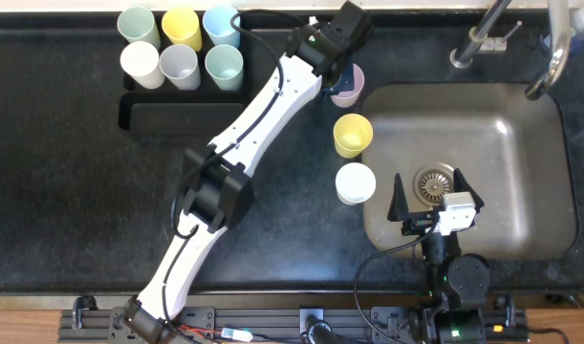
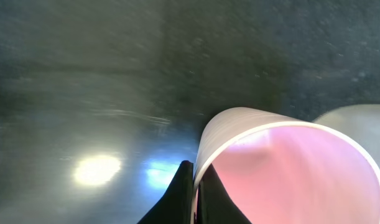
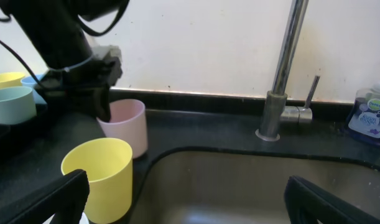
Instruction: Store Cups
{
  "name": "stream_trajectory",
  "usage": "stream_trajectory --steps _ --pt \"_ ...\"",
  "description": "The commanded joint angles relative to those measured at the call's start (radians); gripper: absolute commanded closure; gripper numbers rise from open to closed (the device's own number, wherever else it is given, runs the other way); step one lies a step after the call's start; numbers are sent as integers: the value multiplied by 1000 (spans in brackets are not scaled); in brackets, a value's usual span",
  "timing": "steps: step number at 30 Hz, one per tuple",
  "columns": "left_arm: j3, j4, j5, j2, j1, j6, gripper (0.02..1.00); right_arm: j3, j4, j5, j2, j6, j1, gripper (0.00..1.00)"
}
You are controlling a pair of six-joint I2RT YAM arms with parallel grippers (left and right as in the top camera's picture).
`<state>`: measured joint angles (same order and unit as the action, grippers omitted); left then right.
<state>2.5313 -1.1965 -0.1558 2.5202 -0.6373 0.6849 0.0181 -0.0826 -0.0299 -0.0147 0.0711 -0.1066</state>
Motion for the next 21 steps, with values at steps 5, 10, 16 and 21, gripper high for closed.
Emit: stream_trajectory --steps 5,10,16,21 --pt "-40 -145 -271 -397 167 -203 985 -13 6 3 10 -4 -6 3" --pt "-207 -156 -265 -607 359 -336 985 -13 6 3 10 -4 -6 3" --pt "-494 -116 -122 -812 627 -439 985 -13 6 3 10 -4 -6 3" --pt "-745 -18 -5 -888 787 -481 985 -13 6 3 10 -4 -6 3"
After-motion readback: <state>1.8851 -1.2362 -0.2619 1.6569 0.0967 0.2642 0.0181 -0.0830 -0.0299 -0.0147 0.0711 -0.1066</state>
